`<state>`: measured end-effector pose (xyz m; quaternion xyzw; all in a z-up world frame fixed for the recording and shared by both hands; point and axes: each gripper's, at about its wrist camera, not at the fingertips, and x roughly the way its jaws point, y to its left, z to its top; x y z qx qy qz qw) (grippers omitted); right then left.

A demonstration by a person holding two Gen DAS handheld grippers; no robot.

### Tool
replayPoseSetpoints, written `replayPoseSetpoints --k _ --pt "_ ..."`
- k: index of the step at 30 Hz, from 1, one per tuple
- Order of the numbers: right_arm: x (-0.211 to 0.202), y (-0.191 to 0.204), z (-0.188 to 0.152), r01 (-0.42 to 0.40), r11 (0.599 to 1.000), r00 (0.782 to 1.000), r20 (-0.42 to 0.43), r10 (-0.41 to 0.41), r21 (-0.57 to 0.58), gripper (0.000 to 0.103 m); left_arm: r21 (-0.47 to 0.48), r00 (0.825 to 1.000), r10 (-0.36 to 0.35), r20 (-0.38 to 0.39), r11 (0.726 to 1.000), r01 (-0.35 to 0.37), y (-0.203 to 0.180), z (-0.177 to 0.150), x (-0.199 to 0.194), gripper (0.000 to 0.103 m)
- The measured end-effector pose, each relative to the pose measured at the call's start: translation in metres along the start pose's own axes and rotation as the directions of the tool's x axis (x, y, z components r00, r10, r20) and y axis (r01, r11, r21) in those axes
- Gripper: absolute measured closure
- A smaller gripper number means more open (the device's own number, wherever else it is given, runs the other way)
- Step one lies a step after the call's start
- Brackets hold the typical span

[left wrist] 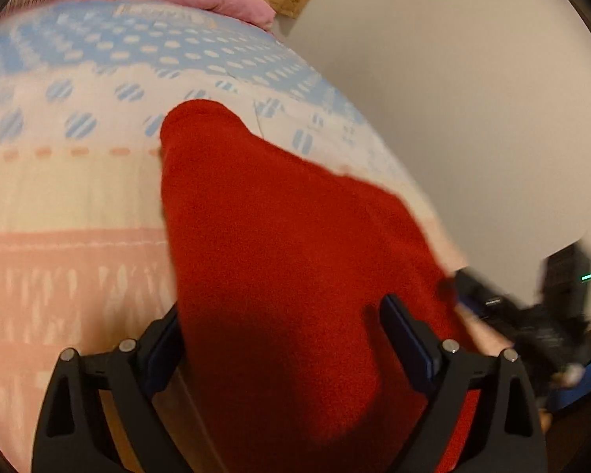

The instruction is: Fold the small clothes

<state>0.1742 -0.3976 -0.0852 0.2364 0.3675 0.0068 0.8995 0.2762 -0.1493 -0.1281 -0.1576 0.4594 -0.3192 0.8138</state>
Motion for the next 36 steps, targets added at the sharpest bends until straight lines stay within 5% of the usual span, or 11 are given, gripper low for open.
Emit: replayPoseSetpoints --k 3,8,11,16,22,29,36 --pt "0.023 -0.007 0.005 -0.009 1.000 0.997 -0.080 0.011 0.022 0.030 -0.047 0.999 -0.053 0.006 0.997 0.053 0.006 0.002 0.002 0.009" --pt "0.048 0.005 0.002 0.000 0.999 0.990 -0.140 -0.005 -0.040 0.021 0.084 0.999 0.041 0.000 0.996 -0.041 -0.017 -0.003 0.009 0.009" --pt "0.055 0.011 0.003 0.003 0.997 0.989 -0.147 -0.015 -0.083 0.020 0.053 1.000 0.028 0.007 0.998 -0.028 -0.011 -0.003 0.006 0.013" --pt "0.059 0.013 0.002 -0.058 0.994 0.987 -0.157 0.043 -0.093 0.050 0.085 0.997 0.078 0.026 0.993 -0.080 -0.015 -0.006 0.005 0.030" --pt "0.053 0.024 -0.004 -0.016 0.989 0.995 -0.103 0.001 -0.147 0.067 0.105 0.994 0.096 0.057 0.989 -0.102 -0.020 -0.007 0.002 0.052" --pt "0.029 0.043 -0.011 0.075 0.976 0.996 -0.023 -0.081 -0.202 0.073 0.144 0.986 0.149 0.081 0.977 -0.160 -0.036 -0.012 -0.009 0.059" --pt "-0.022 0.055 -0.023 0.078 0.984 0.996 0.043 -0.072 -0.161 0.074 0.224 0.978 0.176 0.108 0.955 -0.197 -0.070 -0.029 -0.034 0.060"
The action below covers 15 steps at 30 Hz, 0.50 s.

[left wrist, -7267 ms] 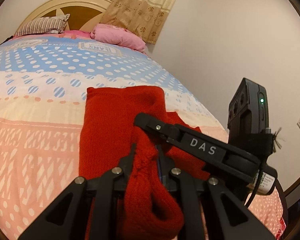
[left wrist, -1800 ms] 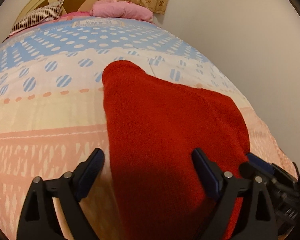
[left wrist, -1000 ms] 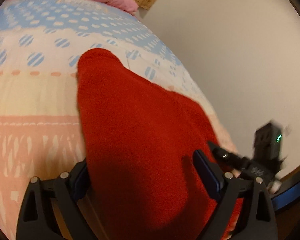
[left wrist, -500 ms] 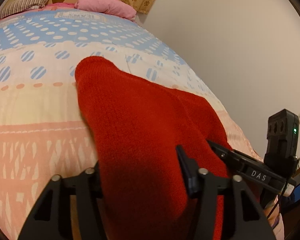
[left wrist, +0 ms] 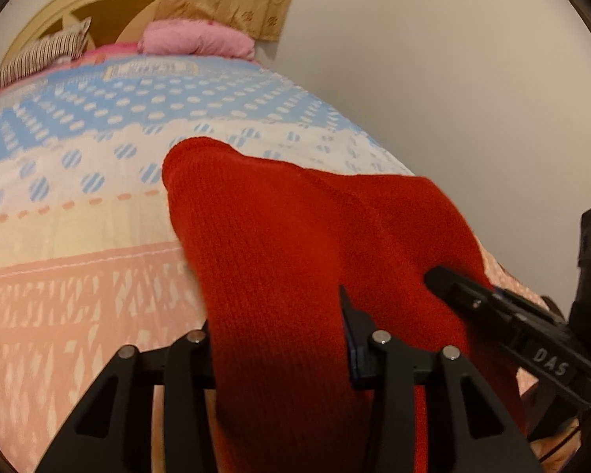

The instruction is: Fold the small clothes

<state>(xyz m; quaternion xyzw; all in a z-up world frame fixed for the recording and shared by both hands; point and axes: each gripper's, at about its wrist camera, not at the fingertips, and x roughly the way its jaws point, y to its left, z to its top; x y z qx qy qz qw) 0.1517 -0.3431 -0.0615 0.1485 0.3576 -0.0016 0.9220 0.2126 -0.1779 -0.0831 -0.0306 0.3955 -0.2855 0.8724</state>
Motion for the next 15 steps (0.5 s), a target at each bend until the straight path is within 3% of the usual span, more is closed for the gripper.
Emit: replayPoseSetpoints --k 15 --pt "-0.138 0.016 -0.045 0.082 0.997 0.989 0.120 -0.081 0.000 0.076 0.147 0.999 -0.036 0.016 0.989 0.034 -0.074 -0.036 -0.070 0.060"
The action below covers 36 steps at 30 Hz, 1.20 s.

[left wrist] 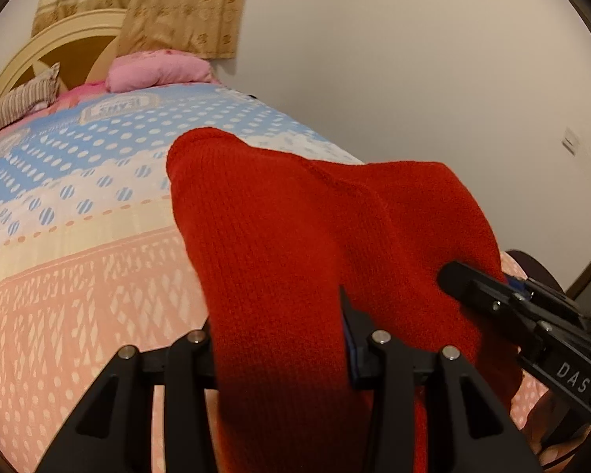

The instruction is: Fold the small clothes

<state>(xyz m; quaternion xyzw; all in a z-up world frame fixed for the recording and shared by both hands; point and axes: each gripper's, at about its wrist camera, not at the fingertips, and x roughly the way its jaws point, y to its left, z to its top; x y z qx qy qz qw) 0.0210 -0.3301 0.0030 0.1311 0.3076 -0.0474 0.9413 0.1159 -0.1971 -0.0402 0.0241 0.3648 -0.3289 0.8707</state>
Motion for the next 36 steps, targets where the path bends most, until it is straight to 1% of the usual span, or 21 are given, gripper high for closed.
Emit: replayPoseSetpoints --k 11,18,22,26,28,33,36 --pt "-0.072 -0.032 -0.032 0.083 0.996 0.996 0.015 -0.083 0.027 0.077 0.067 0.997 -0.073 -0.030 0.995 0.075 -0.052 -0.018 -0.012 0.060" --pt "-0.100 -0.056 -0.042 0.118 0.991 0.992 0.032 -0.120 0.064 0.078 0.108 0.995 -0.094 -0.033 0.989 0.098 -0.080 -0.020 -0.006 0.060" --pt "-0.103 -0.071 -0.043 0.135 0.988 0.989 0.044 -0.139 0.076 0.078 0.127 0.995 -0.085 -0.044 0.988 0.090 -0.095 -0.017 0.010 0.060" --pt "-0.096 -0.087 -0.042 0.175 0.981 0.982 0.060 -0.180 0.085 0.078 0.144 0.996 -0.078 -0.050 0.986 0.084 -0.112 -0.014 0.027 0.060" --pt "-0.093 -0.095 -0.039 0.182 0.979 0.980 0.063 -0.189 0.096 0.079 0.152 0.996 -0.074 -0.052 0.985 0.081 -0.120 -0.010 0.037 0.060" --pt "-0.080 -0.127 -0.031 0.208 0.970 0.974 0.068 -0.217 0.123 0.079 0.168 0.997 -0.061 -0.043 0.984 0.067 -0.134 -0.002 0.059 0.060" --pt "-0.069 -0.146 -0.028 0.212 0.966 0.973 0.056 -0.222 0.147 0.079 0.183 0.998 -0.045 -0.045 0.982 0.052 -0.142 0.000 0.075 0.060"
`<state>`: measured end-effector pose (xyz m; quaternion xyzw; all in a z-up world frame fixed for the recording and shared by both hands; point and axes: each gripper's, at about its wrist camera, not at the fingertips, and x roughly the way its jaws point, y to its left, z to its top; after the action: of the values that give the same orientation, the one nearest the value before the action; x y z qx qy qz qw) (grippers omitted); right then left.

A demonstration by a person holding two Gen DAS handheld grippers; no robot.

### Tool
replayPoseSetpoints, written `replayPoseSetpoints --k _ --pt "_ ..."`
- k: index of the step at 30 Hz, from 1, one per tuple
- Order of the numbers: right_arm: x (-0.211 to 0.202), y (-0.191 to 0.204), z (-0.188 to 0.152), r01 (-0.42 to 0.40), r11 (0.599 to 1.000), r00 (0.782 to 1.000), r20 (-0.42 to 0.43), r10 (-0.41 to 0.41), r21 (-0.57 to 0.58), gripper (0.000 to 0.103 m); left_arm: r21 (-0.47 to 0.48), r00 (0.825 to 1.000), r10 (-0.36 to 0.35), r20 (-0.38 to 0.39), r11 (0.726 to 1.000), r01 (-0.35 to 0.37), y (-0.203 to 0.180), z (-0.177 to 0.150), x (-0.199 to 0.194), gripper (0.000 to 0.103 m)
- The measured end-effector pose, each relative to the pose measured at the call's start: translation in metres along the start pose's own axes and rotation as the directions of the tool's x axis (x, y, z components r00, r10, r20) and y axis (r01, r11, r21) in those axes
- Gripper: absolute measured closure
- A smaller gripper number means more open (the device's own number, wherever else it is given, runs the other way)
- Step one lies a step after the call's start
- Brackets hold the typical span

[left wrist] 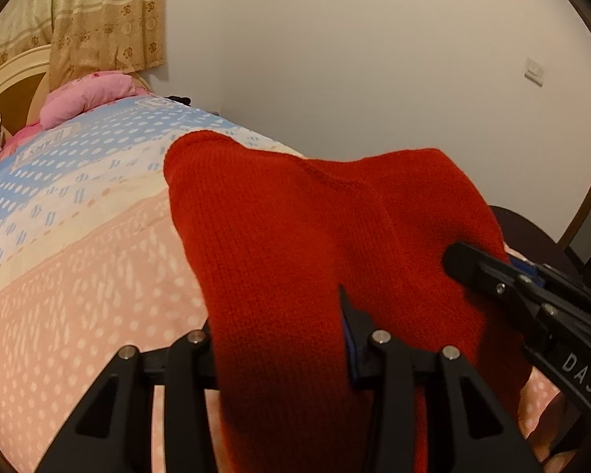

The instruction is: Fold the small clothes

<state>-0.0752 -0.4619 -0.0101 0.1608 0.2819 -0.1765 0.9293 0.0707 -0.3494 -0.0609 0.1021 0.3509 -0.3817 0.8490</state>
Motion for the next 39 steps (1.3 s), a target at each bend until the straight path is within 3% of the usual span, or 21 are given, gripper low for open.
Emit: replayPoseSetpoints --k 9,12,18,26,31,37,39 --pt "0.033 -0.035 -0.001 0.046 0.999 0.998 -0.036 -0.045 0.028 0.080 0.019 0.999 0.034 -0.031 0.999 -0.033 -0.018 0.002 0.029 0.060" --pt "0.051 -0.047 -0.006 0.062 0.997 0.995 -0.079 -0.058 0.044 0.080 -0.019 0.997 0.045 -0.067 0.999 -0.046 -0.013 0.000 0.040 0.056" --pt "0.078 -0.073 -0.021 0.030 0.991 0.989 -0.148 -0.011 0.127 0.080 -0.137 0.992 -0.015 -0.127 0.991 -0.002 0.002 0.001 0.056 0.041" --pt "0.072 -0.073 -0.029 0.054 0.988 0.985 -0.169 -0.029 0.142 0.080 -0.128 0.985 -0.089 -0.145 0.989 0.070 0.005 -0.004 0.057 0.037" --pt "0.086 -0.081 -0.023 0.061 0.985 0.981 -0.193 -0.029 0.164 0.079 -0.228 0.969 -0.177 -0.175 0.964 0.135 0.022 -0.003 0.073 0.030" --pt "0.095 -0.082 -0.018 0.063 0.984 0.978 -0.206 -0.028 0.168 0.077 -0.180 0.977 -0.127 -0.171 0.979 0.096 0.013 -0.001 0.067 0.026" --pt "0.093 -0.083 -0.018 0.058 0.983 0.979 -0.202 -0.022 0.175 0.071 -0.190 0.977 -0.127 -0.173 0.977 0.094 0.016 -0.003 0.061 0.022"
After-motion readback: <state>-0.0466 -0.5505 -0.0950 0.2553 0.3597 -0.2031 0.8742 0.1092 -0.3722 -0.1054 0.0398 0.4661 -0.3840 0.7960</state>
